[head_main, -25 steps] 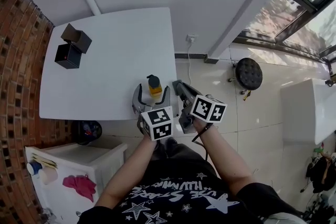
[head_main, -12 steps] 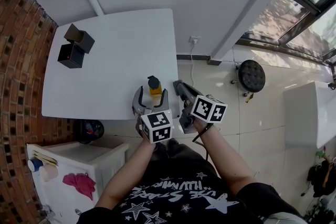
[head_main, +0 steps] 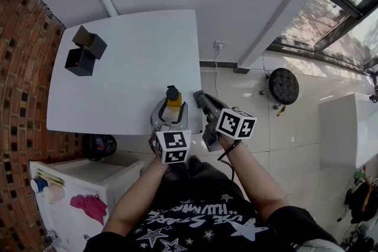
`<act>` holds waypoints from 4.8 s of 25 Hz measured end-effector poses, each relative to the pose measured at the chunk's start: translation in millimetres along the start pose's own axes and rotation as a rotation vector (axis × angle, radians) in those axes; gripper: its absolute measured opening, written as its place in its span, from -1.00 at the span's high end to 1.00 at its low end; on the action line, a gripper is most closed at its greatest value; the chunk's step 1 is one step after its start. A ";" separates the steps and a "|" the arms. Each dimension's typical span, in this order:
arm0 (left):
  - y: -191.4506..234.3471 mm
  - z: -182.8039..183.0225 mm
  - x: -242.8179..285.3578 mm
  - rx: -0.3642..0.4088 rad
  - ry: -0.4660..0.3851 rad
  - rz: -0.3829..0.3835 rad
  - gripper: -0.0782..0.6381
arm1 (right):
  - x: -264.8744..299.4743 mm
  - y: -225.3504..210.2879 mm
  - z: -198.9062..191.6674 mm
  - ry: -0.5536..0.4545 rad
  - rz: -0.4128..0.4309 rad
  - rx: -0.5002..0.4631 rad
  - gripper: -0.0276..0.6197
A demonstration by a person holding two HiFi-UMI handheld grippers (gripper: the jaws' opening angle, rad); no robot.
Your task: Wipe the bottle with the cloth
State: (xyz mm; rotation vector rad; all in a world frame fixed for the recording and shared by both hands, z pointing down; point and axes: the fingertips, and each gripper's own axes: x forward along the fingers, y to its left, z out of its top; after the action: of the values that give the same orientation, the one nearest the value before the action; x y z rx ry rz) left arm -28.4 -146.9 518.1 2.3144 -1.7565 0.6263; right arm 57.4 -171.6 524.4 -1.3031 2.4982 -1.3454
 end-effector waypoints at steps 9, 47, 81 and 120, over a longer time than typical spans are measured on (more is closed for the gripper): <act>2.0 -0.6 -6.2 0.129 -0.079 -0.387 0.17 | -1.3 48.7 0.8 0.145 0.186 -0.255 0.81; 14.7 -16.2 -81.6 -0.096 -0.160 -0.492 -0.04 | 0.5 84.1 -7.6 0.094 0.290 -0.071 0.81; -8.4 -25.5 -59.4 -0.378 -0.014 0.067 -0.38 | 3.9 15.0 -32.7 0.128 0.114 -0.106 0.81; 12.0 -29.4 -17.7 -0.304 0.100 0.280 0.07 | -5.5 28.7 -10.5 0.114 0.195 -0.130 0.81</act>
State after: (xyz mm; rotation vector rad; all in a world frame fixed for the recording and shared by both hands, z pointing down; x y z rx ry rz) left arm -50.2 -123.8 535.6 1.8263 -1.9879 0.4654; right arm 38.1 -152.7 509.0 -0.9939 2.7463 -1.2682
